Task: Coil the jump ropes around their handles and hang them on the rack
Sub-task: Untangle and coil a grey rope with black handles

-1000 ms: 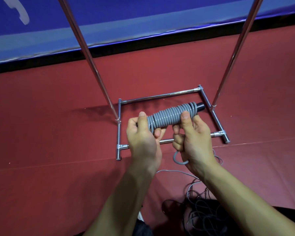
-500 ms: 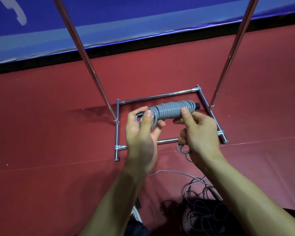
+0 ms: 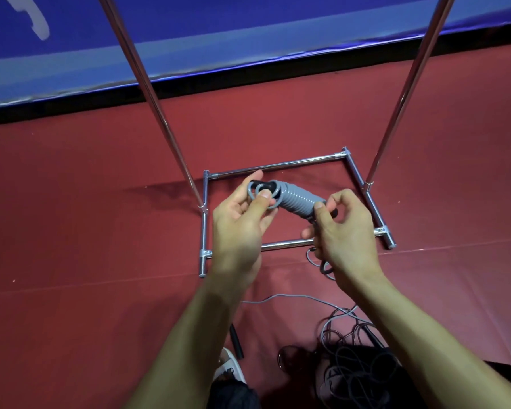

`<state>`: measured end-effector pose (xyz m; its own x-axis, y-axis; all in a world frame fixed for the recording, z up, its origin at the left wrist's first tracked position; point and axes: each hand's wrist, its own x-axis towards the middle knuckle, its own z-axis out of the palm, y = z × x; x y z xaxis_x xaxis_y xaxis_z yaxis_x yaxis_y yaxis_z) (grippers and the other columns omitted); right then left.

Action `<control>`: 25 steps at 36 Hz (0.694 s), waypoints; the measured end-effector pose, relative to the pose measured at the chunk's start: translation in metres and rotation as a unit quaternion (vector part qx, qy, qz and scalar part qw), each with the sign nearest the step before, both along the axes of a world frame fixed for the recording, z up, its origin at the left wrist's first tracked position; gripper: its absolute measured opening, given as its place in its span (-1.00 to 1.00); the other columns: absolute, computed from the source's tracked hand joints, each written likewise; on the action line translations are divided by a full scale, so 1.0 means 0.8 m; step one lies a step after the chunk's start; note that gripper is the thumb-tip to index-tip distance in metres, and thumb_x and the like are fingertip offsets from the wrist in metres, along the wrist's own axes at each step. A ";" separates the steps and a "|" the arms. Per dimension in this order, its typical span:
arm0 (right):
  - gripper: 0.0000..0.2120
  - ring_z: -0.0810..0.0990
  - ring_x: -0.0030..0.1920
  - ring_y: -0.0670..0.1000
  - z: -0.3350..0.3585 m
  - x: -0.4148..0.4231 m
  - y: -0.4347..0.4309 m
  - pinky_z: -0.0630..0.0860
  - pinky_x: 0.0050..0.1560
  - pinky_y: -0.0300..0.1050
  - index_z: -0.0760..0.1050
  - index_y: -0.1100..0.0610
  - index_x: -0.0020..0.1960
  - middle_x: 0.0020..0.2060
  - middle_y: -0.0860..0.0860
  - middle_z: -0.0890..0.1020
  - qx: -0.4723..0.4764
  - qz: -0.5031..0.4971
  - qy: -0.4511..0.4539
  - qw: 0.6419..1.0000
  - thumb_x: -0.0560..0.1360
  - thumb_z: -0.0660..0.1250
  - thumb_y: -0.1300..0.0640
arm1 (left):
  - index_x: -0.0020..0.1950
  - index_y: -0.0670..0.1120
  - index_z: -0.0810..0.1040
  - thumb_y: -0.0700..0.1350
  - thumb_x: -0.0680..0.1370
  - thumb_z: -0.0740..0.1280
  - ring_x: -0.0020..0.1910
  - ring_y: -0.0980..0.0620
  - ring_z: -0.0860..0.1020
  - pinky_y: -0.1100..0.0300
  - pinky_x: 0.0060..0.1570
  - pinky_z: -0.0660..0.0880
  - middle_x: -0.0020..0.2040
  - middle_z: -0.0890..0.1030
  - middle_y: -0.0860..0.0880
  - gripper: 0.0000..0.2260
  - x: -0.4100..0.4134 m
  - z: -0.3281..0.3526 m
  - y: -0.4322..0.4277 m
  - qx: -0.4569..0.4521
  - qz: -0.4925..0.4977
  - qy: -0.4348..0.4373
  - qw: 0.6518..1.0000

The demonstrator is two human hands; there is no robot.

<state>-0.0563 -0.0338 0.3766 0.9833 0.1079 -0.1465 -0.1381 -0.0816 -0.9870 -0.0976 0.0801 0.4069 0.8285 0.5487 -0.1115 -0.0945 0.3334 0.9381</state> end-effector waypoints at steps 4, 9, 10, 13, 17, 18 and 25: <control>-0.77 0.36 -0.57 0.05 0.006 -0.003 -0.001 0.34 -0.53 -0.13 0.31 0.02 -0.19 -0.45 0.13 0.61 -0.035 0.053 -0.013 0.998 0.51 0.28 0.28 | 0.21 -0.15 0.53 -0.35 0.60 0.23 -0.17 0.15 0.58 0.13 0.10 0.59 -0.10 0.60 -0.03 -0.76 0.000 0.003 0.009 -0.032 0.001 0.013 0.999; -0.82 0.46 -0.60 0.06 0.013 -0.004 -0.001 0.33 -0.58 -0.22 0.51 0.09 -0.24 -0.41 0.14 0.64 -0.113 0.101 -0.034 0.988 0.44 0.28 0.34 | 0.15 -0.10 0.56 -0.35 0.60 0.22 -0.20 0.06 0.51 0.12 0.07 0.60 -0.14 0.56 -0.07 -0.77 0.001 0.002 0.011 -0.057 0.020 0.016 0.998; -0.83 0.52 -0.58 0.05 0.015 -0.005 0.000 0.35 -0.59 -0.23 0.54 0.09 -0.24 -0.42 0.13 0.65 -0.138 0.117 -0.036 0.983 0.44 0.28 0.32 | 0.14 -0.09 0.56 -0.35 0.60 0.21 -0.19 0.06 0.52 0.14 0.04 0.60 -0.12 0.57 -0.07 -0.76 0.001 0.003 0.010 -0.056 0.019 0.015 0.998; -0.88 0.66 -0.44 -0.01 0.023 -0.012 0.003 0.62 -0.28 -0.12 0.56 0.13 -0.23 -0.46 0.07 0.66 -0.208 0.196 -0.039 0.958 0.40 0.28 0.28 | 0.14 -0.05 0.57 -0.35 0.59 0.22 -0.19 0.14 0.57 0.24 -0.07 0.59 -0.15 0.63 0.03 -0.73 0.002 0.002 0.004 -0.026 0.010 0.025 0.999; -0.86 0.70 -0.34 0.03 0.022 -0.012 0.004 0.66 -0.07 0.11 0.61 0.18 -0.31 -0.42 0.09 0.68 -0.175 0.269 -0.002 0.947 0.37 0.30 0.27 | 0.07 0.05 0.61 -0.34 0.56 0.25 -0.21 0.09 0.52 0.22 -0.13 0.52 -0.23 0.60 0.06 -0.69 0.002 -0.002 0.001 0.019 0.010 0.051 0.998; -0.85 0.70 -0.34 0.07 0.022 -0.012 0.004 0.66 -0.08 0.16 0.62 0.21 -0.31 -0.40 0.13 0.68 -0.143 0.277 0.020 0.950 0.38 0.30 0.29 | 0.05 0.06 0.62 -0.34 0.55 0.25 -0.21 0.08 0.50 0.21 -0.14 0.51 -0.25 0.58 0.05 -0.68 0.002 -0.002 0.001 0.029 0.014 0.053 0.998; -0.67 0.59 -0.33 0.13 0.041 -0.010 -0.004 0.63 -0.22 -0.01 0.56 0.43 -0.12 -0.29 0.30 0.60 0.058 0.351 0.141 0.924 0.27 0.20 0.22 | 0.05 -0.05 0.64 -0.38 0.53 0.21 -0.42 0.19 0.44 0.23 -0.32 0.41 -0.40 0.55 0.15 -0.69 0.001 0.002 0.007 0.026 0.054 0.064 0.996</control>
